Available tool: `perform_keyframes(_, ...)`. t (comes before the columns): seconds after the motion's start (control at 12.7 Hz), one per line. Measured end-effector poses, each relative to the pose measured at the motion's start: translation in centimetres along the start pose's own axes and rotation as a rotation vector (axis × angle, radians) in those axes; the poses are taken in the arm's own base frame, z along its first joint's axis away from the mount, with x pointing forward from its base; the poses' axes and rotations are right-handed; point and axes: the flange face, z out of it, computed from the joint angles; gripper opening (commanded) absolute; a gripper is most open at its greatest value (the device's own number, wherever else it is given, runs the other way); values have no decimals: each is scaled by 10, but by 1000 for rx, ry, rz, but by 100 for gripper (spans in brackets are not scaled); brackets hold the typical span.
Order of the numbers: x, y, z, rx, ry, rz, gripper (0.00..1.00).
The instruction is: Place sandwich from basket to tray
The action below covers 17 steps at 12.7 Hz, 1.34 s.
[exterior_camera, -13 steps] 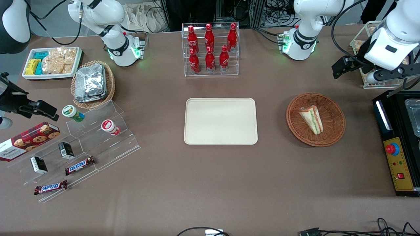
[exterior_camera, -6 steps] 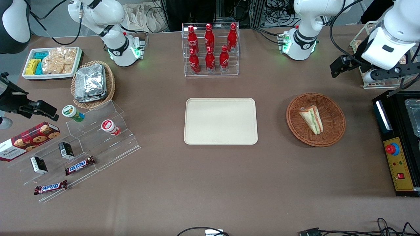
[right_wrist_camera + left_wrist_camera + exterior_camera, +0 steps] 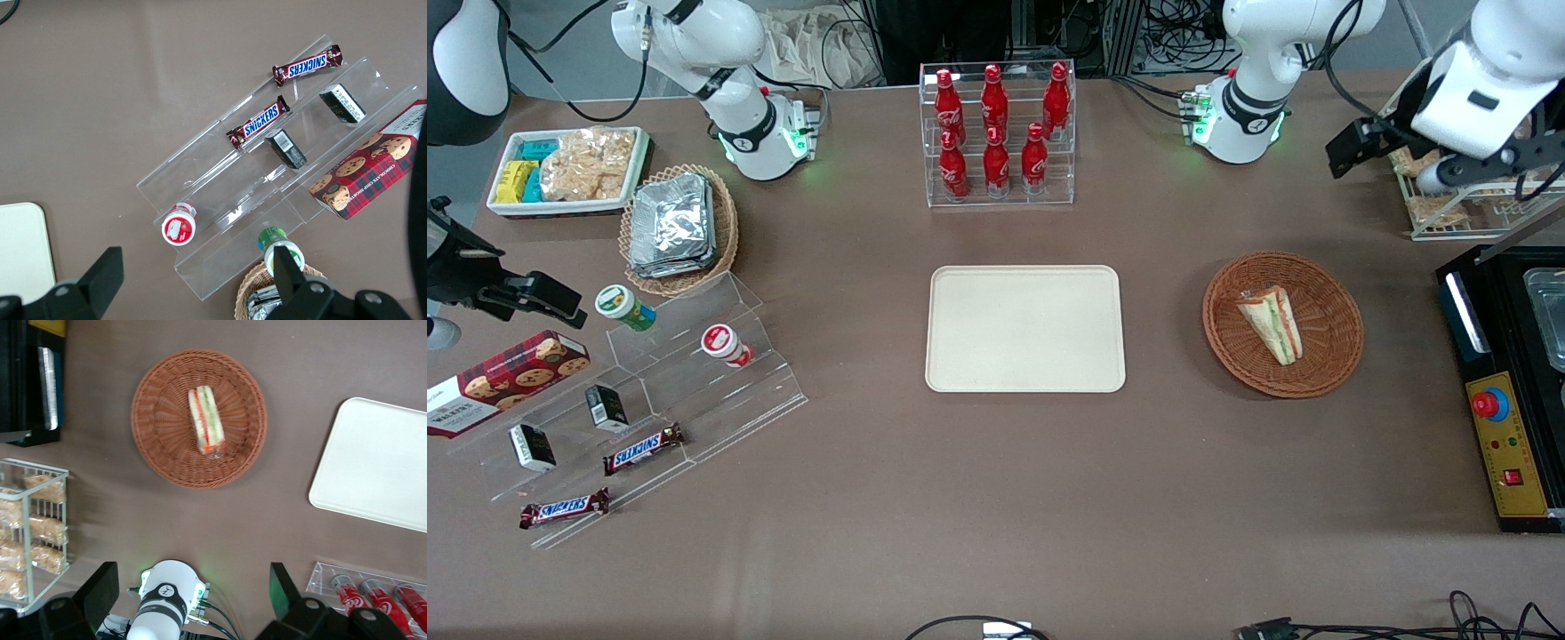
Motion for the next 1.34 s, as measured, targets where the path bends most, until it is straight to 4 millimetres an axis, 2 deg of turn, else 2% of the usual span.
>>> perform_keyframes(0.16,-17,-12,-4,27,35,7,100)
perform_keyframes(0.24,-19,-18,-6,21,52,15,100)
perform_keyframes(0.63,10,-50,4,-23,104,102,100)
perform_keyframes(0.86,22,-49,25,-20,78,125,100)
perform_keyframes(0.94,30,-45,43,-19,75,130,100)
perform_keyframes(1.02,39,-40,69,-18,74,134,100)
perform_keyframes(1.34,76,-20,198,-26,69,152,100)
